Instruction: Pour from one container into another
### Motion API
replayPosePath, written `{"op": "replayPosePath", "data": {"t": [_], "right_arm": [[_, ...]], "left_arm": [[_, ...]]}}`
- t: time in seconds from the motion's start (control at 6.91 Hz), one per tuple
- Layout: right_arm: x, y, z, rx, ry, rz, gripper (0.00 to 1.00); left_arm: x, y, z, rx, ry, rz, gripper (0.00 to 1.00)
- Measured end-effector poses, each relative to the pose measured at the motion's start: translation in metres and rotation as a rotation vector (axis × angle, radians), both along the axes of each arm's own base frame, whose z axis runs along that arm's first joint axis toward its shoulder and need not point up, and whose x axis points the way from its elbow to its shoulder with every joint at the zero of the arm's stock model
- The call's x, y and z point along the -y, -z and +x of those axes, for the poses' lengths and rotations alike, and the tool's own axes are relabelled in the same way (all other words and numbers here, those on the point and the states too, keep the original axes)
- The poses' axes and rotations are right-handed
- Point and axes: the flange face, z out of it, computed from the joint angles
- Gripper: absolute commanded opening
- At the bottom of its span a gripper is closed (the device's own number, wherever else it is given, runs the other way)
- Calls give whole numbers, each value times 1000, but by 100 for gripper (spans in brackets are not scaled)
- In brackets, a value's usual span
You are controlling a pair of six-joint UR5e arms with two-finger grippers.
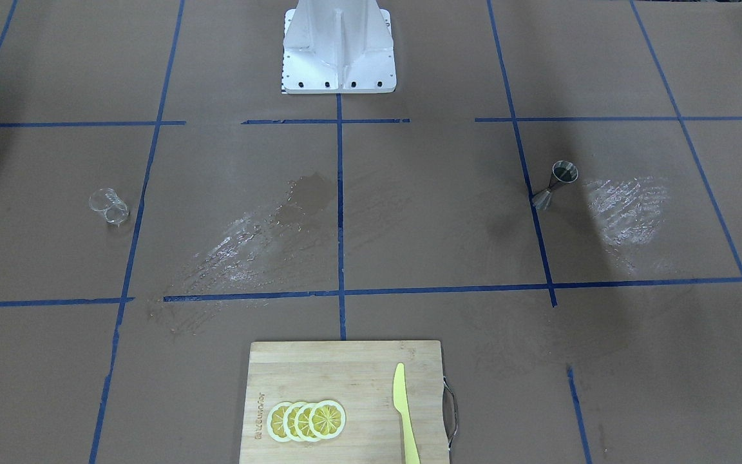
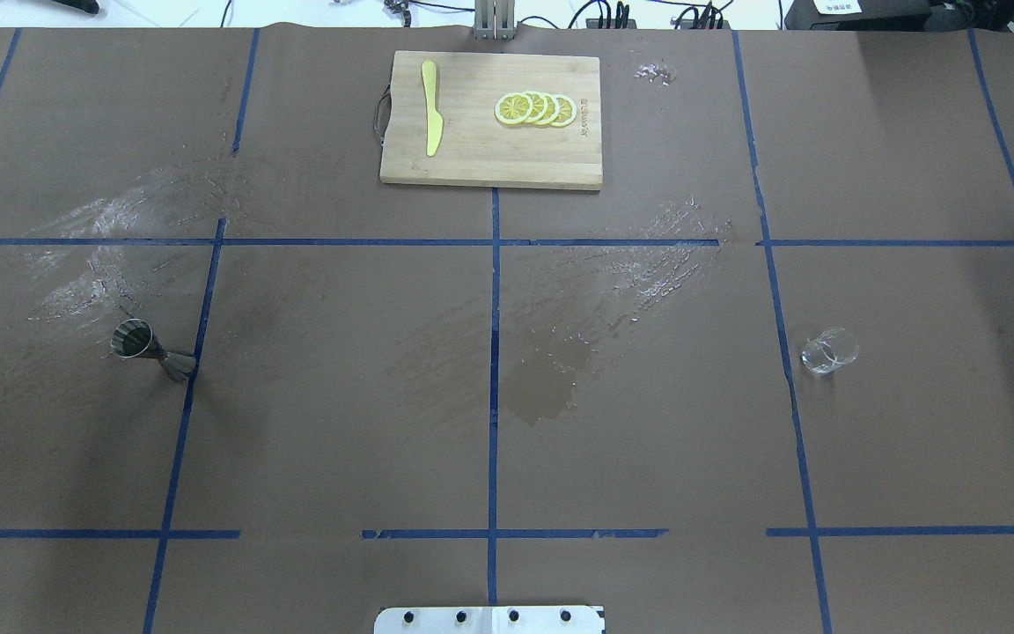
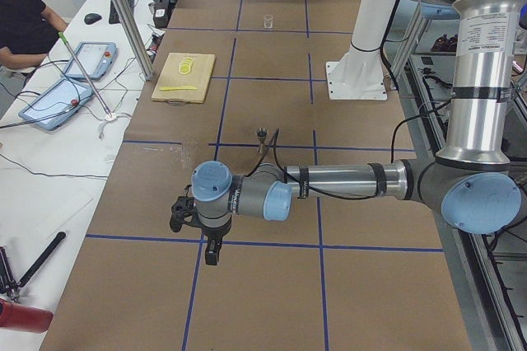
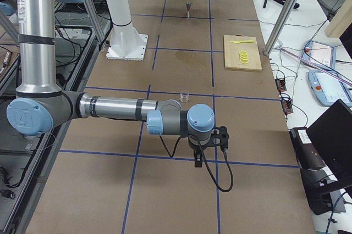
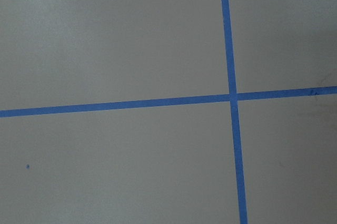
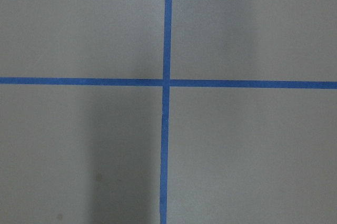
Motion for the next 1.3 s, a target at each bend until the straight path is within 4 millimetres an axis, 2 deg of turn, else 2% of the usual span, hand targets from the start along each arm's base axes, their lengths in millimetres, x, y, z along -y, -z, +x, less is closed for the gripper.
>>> {"op": "replayPosePath", "data": {"t": [1.3], "right_arm": [[1, 9, 0, 0, -9, 10, 100]], "left_arm": [[-3, -3, 0, -6, -1, -5, 100]]}}
